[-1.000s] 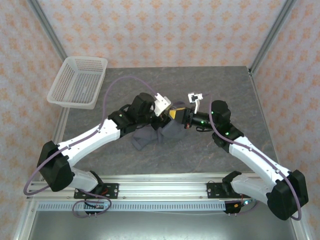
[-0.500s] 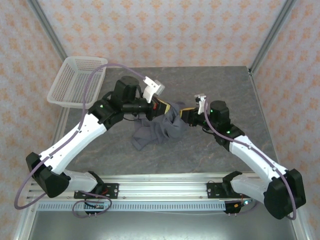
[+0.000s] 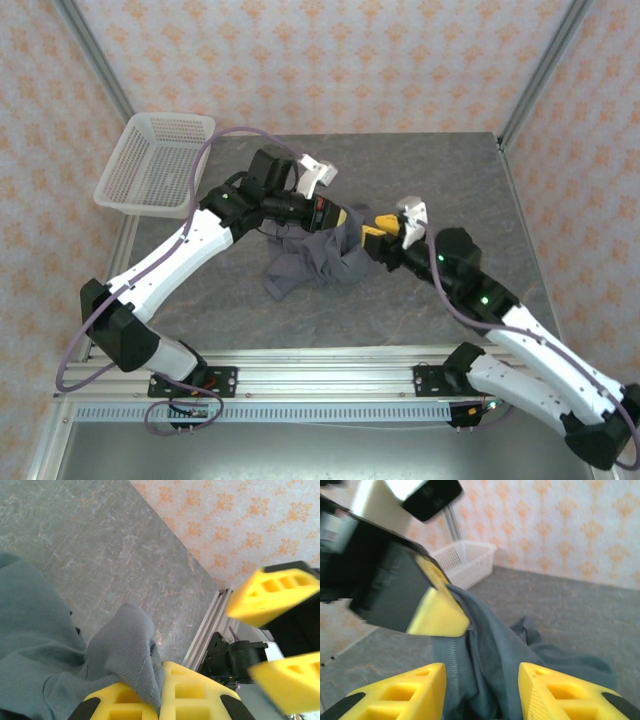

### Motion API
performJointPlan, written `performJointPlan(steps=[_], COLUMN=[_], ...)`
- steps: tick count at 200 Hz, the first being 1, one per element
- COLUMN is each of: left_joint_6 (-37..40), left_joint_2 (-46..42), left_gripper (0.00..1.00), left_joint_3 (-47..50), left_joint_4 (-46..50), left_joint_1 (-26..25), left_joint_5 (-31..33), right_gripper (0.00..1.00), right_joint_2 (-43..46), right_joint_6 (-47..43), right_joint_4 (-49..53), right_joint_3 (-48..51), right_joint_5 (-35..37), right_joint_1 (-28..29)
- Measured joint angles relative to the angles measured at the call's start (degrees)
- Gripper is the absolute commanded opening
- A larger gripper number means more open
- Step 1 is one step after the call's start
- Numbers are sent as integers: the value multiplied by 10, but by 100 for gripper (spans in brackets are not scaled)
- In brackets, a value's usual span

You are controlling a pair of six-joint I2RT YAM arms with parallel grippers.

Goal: Fold the inside-out t-shirt

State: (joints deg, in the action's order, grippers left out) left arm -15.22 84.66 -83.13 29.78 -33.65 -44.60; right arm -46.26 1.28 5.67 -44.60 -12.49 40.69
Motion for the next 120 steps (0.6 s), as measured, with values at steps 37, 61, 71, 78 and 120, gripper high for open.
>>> performJointPlan(steps=[37, 61, 71, 78, 120], left_joint_6=[-8, -16, -19, -24, -47], left_joint_2=[0, 0, 0, 0, -28], left_gripper=[0, 0, 0, 0, 0], left_joint_3=[-12, -12, -12, -12, 28], left_joint_4=[5, 4, 4, 4, 6], left_joint_1=[0, 0, 0, 1, 55], left_joint_5=[15, 27, 35, 41, 119], right_gripper=[77, 56, 25, 4, 0], right_joint_2=[-112, -127, -137, -145, -82], right_joint_6=[206, 317, 341, 360, 395], right_joint_4=[72, 70, 68, 65, -54], right_joint_3=[-43, -19, -17, -17, 30], right_joint_5=[50, 35, 25, 18, -72], right_joint_1=[2, 4, 4, 4, 0])
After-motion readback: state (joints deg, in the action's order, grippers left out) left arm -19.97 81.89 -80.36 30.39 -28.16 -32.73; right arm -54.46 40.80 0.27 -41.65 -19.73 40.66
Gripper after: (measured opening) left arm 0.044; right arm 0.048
